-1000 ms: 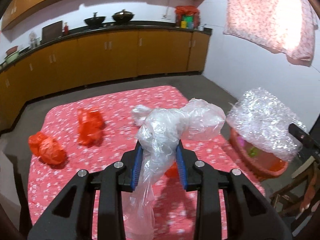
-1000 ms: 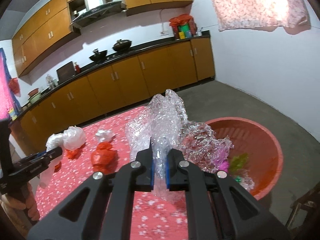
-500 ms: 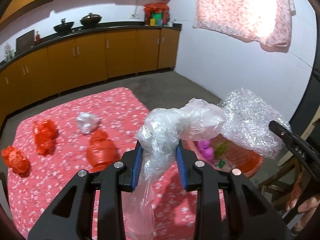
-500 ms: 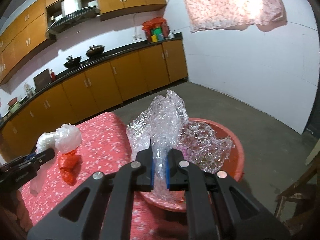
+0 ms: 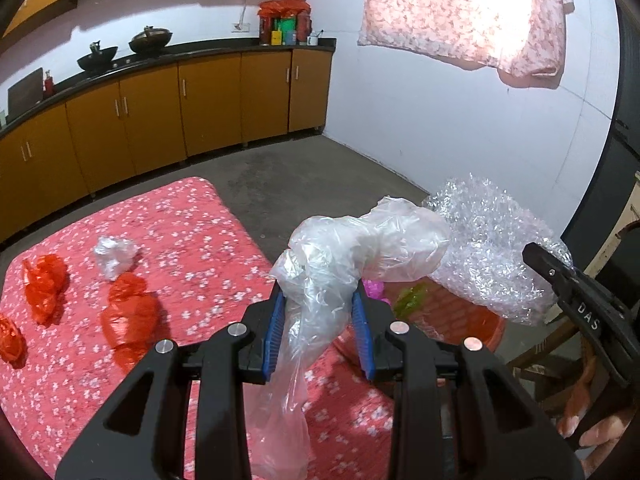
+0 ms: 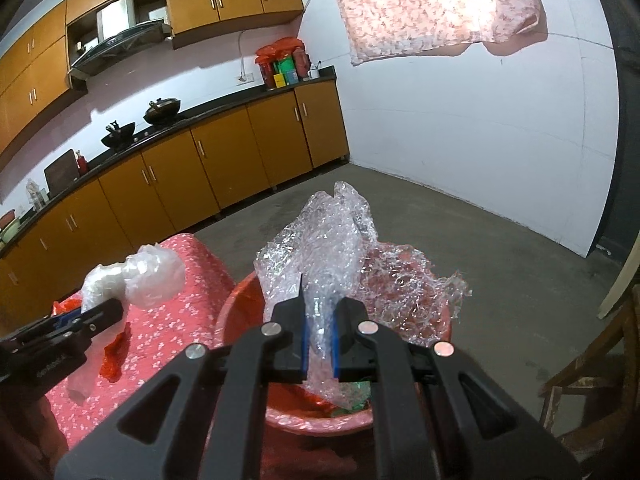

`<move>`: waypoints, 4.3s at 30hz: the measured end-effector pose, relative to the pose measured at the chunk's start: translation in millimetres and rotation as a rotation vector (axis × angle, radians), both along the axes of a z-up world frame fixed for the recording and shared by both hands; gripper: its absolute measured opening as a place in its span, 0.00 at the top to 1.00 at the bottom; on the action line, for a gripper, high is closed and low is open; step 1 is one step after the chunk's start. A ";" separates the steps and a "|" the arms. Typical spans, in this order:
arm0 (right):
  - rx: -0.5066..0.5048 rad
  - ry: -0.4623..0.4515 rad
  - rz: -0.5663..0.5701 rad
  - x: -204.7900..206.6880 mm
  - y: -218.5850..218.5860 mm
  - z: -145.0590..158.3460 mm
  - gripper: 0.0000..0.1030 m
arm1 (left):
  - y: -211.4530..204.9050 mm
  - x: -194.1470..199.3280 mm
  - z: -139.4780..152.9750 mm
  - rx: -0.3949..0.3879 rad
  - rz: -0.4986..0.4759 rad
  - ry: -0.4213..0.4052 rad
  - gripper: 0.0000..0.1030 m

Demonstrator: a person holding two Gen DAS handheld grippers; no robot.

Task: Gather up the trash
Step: 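Carry the clear bag and bubble wrap in both grippers over the basket, then open both grippers to drop the clear bag and bubble wrap into the basket, then move both grippers back to the table over the orange bags, then grasp an orange plastic bag with each gripper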

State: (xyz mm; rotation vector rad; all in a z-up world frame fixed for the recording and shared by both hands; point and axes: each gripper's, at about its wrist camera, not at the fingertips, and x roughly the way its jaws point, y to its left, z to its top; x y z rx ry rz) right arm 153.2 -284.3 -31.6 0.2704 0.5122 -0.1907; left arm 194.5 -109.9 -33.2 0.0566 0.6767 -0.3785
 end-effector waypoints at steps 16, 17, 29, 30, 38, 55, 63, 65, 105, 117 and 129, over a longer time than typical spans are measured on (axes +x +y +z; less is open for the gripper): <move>0.003 0.000 -0.046 12.9 -23.6 -11.8 0.91 | -48.6 19.6 -21.4 -0.005 -0.059 0.039 0.69; 0.004 -0.001 -0.049 13.3 -24.9 -12.8 0.91 | -50.1 20.6 -22.2 -0.005 -0.060 0.041 0.69; 0.020 -0.002 -0.039 20.8 -29.8 -24.8 0.91 | -76.6 37.4 -33.5 -0.003 -0.083 0.062 0.69; 0.027 -0.004 -0.036 20.2 -29.0 -26.7 0.90 | -78.8 39.1 -34.9 -0.001 -0.089 0.067 0.69; 0.084 -0.004 -0.017 17.3 -49.1 -40.9 0.76 | -87.5 45.9 -51.5 0.009 -0.095 0.112 0.59; -0.093 -0.019 -0.021 -2.0 -20.1 -27.8 0.04 | -37.7 23.3 -38.1 -0.009 -0.023 0.034 0.17; -0.203 0.009 0.131 12.7 68.1 -17.6 0.04 | 62.9 -13.0 -24.5 0.012 0.167 -0.072 0.02; -0.212 0.016 0.189 18.1 94.9 -19.2 0.04 | 88.0 -18.6 -25.4 0.028 0.222 -0.082 0.02; -0.109 0.268 0.422 142.8 334.7 -84.2 0.05 | 398.7 62.2 -86.6 -0.045 0.911 0.228 0.02; -0.058 0.332 0.452 147.1 327.3 -94.5 0.37 | 391.6 65.5 -90.5 -0.025 0.856 0.250 0.41; -0.032 0.317 0.451 126.8 310.8 -82.8 0.42 | 364.8 34.2 -72.3 0.050 0.767 0.171 0.42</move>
